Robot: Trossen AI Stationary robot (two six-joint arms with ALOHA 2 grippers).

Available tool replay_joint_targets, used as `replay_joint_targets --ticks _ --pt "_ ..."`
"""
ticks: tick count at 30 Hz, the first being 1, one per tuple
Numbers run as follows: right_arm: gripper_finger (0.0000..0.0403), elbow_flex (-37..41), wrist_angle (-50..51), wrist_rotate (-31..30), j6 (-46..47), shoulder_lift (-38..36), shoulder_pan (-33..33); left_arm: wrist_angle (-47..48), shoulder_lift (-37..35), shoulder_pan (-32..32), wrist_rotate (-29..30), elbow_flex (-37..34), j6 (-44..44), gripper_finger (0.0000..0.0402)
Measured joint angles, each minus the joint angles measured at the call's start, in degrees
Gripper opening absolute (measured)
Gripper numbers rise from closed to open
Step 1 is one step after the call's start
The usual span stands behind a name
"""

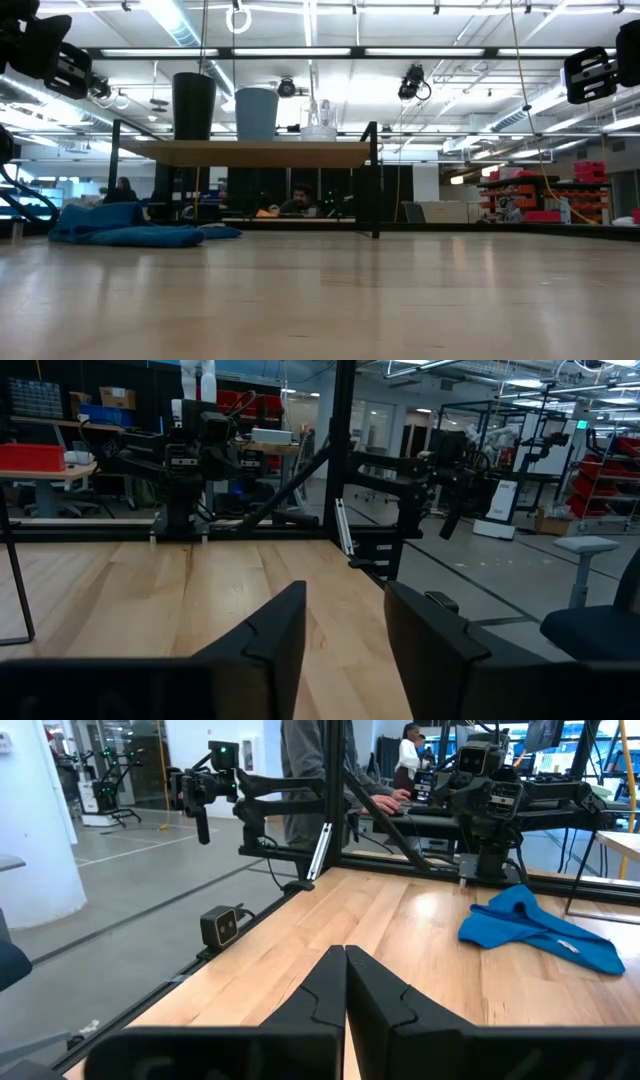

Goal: Stack small to large cups/mugs on shelf
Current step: Return to Home Position

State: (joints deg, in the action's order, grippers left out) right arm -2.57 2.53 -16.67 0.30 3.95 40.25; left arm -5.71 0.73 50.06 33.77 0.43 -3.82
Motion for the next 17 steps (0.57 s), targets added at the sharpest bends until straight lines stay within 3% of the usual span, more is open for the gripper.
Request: replay_joint_targets --ticks 17 --pt "0.0012 0.0 0.02 0.0 -0.02 0.0 0.0 0.01 0.0 0.0 0.0 0.0 0.02 0.0139"
